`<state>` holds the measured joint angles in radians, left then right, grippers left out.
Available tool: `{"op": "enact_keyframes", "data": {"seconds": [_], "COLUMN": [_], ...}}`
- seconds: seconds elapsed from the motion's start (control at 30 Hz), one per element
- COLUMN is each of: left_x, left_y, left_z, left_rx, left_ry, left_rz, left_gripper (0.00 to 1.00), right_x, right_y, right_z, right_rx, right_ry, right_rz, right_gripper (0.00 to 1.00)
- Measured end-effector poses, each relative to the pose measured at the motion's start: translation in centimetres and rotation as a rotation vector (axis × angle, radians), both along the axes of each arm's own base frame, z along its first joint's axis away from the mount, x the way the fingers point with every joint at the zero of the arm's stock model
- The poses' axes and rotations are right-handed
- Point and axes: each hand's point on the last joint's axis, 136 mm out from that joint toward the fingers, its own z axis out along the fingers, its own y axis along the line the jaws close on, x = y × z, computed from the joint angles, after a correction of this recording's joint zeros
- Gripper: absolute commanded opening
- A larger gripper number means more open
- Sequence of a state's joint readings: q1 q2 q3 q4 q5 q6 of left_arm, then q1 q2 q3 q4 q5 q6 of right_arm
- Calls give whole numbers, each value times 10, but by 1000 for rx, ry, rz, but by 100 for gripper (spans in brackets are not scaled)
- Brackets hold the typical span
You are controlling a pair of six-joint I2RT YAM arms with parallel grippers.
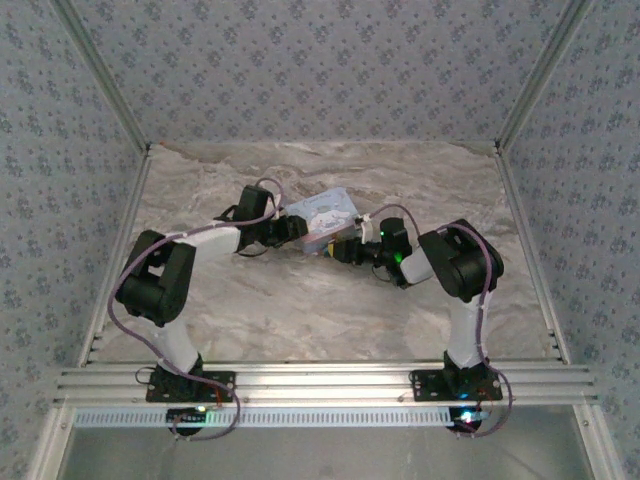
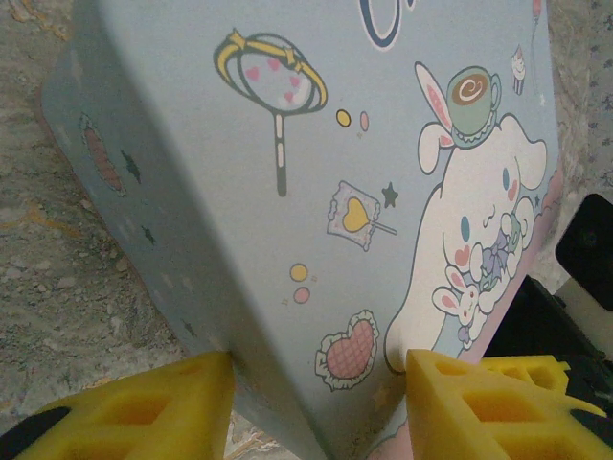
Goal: Unlock the padlock with the key
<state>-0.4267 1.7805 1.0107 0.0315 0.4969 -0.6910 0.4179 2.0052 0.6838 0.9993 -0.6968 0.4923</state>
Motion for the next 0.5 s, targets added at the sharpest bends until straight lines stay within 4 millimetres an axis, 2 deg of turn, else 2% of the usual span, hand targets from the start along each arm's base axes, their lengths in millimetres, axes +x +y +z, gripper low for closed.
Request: {"op": "enact_keyframes", "data": {"seconds": [0.2,0.5], "left_x": [0,0], "left_y": [0,0], "left_z": [0,0], "left_rx": [0,0], "left_ry": [1,3], "left_rz": [1,1], "left_gripper": [49,49], "right_x": [2,5], "right_y": [1,-2], "right_z": [1,-4], "right_rx": [2,3], "right_ry": [-4,24], "right_rz": [-1,-25], "right_gripper": [28,7]}}
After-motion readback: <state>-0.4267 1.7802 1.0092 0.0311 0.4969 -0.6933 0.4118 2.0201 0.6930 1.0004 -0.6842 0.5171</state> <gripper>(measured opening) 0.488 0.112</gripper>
